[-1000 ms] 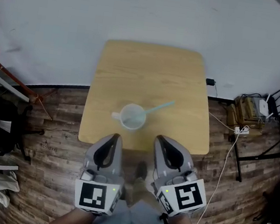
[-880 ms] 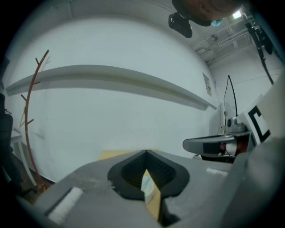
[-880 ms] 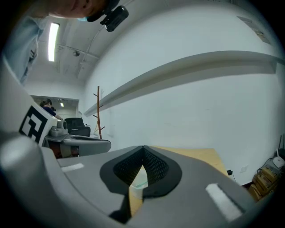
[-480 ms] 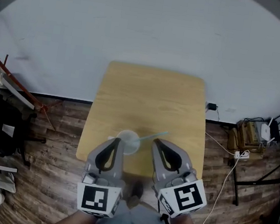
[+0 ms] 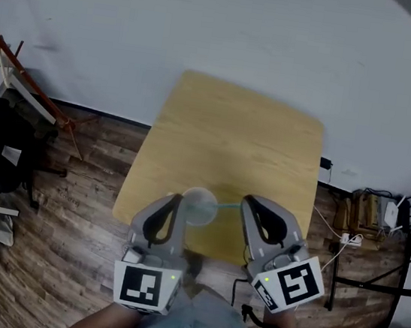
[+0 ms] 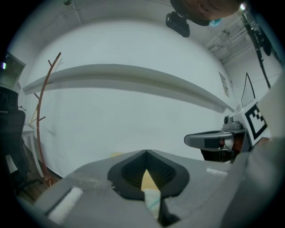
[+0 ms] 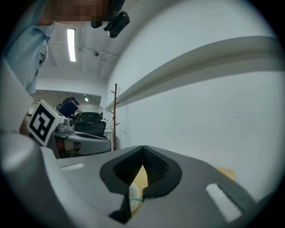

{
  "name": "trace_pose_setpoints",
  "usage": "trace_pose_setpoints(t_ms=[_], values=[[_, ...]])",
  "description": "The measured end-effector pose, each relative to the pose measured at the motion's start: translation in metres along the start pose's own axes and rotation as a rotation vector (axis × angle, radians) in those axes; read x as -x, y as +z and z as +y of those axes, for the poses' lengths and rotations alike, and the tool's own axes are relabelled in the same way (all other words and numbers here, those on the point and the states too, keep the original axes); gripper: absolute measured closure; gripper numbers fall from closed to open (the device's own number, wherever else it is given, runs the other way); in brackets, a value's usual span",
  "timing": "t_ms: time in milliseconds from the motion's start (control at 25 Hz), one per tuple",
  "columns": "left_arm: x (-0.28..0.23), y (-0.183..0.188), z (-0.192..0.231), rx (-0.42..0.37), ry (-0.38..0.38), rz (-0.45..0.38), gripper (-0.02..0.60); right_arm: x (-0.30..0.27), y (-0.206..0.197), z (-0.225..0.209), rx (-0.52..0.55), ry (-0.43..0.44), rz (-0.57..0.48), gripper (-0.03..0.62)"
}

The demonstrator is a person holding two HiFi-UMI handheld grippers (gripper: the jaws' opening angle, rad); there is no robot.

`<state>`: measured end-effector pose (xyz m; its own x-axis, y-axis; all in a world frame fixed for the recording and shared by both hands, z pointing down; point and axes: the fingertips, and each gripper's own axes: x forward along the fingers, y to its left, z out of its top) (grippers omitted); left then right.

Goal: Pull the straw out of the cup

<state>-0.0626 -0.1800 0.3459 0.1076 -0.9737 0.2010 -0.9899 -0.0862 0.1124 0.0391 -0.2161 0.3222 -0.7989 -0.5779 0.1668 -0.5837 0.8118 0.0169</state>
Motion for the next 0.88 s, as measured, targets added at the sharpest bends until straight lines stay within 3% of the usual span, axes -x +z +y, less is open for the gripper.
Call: trace_pose_setpoints(t_ms=[400,600,880], values=[[-0.042,-0.043,0.019,0.105,-0.021,0.148,0.561,-0.029,-0.033,0.003,0.07,0.225,0.176,0.582],[-0.063,-0.071,0.031,0.139,-0.018,0.199,0.561,-0.043,-0.069,0.015,0.148,0.342,0.269,0.439],[-0.082,-0.086,0.039,0.171,-0.026,0.248,0.561,-0.048,-0.115,0.029,0.313,0.512,0.435,0.405]])
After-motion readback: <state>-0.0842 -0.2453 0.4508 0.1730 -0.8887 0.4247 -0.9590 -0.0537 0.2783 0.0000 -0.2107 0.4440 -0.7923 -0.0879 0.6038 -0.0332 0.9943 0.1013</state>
